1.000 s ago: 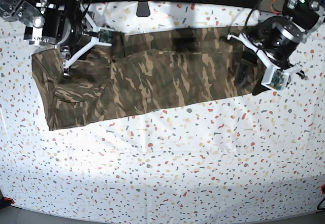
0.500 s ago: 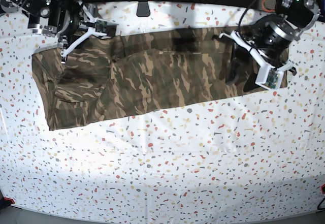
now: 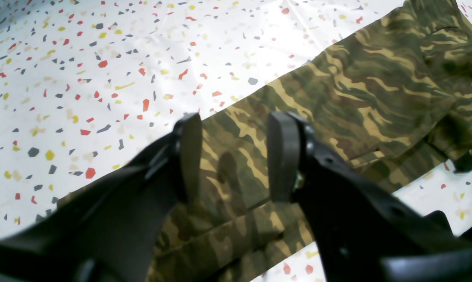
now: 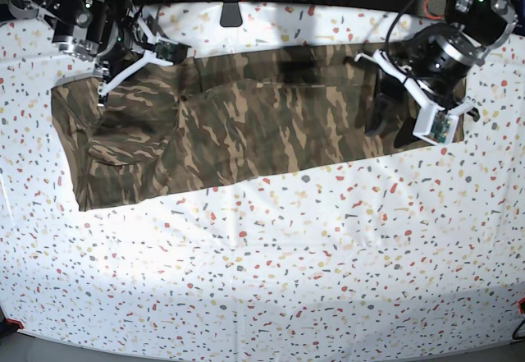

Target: Fold the T-shirt properly

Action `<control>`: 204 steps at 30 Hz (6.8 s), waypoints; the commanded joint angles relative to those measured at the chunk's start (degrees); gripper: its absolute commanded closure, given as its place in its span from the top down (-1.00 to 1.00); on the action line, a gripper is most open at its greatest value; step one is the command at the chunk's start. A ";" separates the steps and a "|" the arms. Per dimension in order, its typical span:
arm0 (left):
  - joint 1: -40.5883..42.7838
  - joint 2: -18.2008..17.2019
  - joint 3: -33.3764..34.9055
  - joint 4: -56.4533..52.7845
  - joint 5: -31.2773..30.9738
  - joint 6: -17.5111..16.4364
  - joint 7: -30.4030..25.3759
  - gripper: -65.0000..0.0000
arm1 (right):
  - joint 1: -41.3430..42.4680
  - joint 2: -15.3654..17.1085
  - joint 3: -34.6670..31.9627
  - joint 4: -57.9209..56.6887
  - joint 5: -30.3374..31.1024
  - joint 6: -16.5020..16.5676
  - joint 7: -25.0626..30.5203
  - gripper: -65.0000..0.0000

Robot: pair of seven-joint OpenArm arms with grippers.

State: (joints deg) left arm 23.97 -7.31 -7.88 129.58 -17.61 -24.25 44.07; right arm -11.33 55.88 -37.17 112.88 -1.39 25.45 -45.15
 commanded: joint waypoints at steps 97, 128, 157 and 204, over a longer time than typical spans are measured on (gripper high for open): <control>-3.74 -0.92 -0.22 -33.88 9.81 -2.60 -8.79 -0.19 | 26.58 -17.99 0.44 -18.23 -8.92 -33.73 4.26 0.13; -25.07 -16.06 -0.35 -32.76 1.03 -2.36 -8.74 -0.19 | 30.34 -35.28 0.46 -14.67 -4.59 -33.59 2.86 0.13; -25.14 -17.51 -0.37 -29.81 1.03 -2.36 -8.04 0.39 | 18.75 -35.28 50.64 -6.27 29.94 1.99 2.58 0.13; -42.10 -30.49 -10.51 -79.30 -40.87 -15.75 20.39 0.37 | 3.65 -36.83 83.27 -5.68 64.30 14.55 -14.95 0.13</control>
State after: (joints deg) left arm -16.69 -36.29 -17.96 49.19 -57.19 -39.46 64.99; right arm -7.97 18.35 46.00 106.06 61.54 39.72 -61.01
